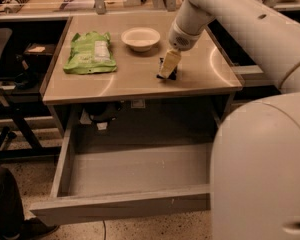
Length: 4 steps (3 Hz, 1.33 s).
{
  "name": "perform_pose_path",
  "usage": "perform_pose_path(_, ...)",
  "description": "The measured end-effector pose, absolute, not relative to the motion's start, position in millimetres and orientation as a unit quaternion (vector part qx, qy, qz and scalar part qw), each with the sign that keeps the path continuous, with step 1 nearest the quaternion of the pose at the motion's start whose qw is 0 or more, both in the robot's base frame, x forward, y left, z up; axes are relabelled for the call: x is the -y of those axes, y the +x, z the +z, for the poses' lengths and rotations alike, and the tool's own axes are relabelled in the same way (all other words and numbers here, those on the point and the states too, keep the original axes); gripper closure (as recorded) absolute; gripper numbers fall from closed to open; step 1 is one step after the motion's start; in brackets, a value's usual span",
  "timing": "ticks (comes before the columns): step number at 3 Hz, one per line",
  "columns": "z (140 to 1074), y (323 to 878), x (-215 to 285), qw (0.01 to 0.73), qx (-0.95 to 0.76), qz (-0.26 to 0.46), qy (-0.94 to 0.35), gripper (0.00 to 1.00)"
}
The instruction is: Pick rxbar blueberry from top drawer and place on counter
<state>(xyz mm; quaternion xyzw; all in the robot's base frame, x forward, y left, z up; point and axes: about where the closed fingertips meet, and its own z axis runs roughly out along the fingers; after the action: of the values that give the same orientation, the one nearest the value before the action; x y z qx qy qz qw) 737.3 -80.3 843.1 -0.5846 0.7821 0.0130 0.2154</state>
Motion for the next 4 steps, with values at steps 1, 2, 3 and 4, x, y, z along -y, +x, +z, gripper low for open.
perform_pose_path(1,819.8,752.5,52.9,0.204,-0.770,0.037,-0.603,1.00)
perform_pose_path(2,815.6,755.5,44.7,0.202,-0.767,0.046,-0.608,1.00)
perform_pose_path(3,814.1,758.0,37.1,0.201,-0.763,0.051,-0.612,0.82)
perform_pose_path(4,814.1,758.0,37.1,0.201,-0.763,0.051,-0.612,0.59)
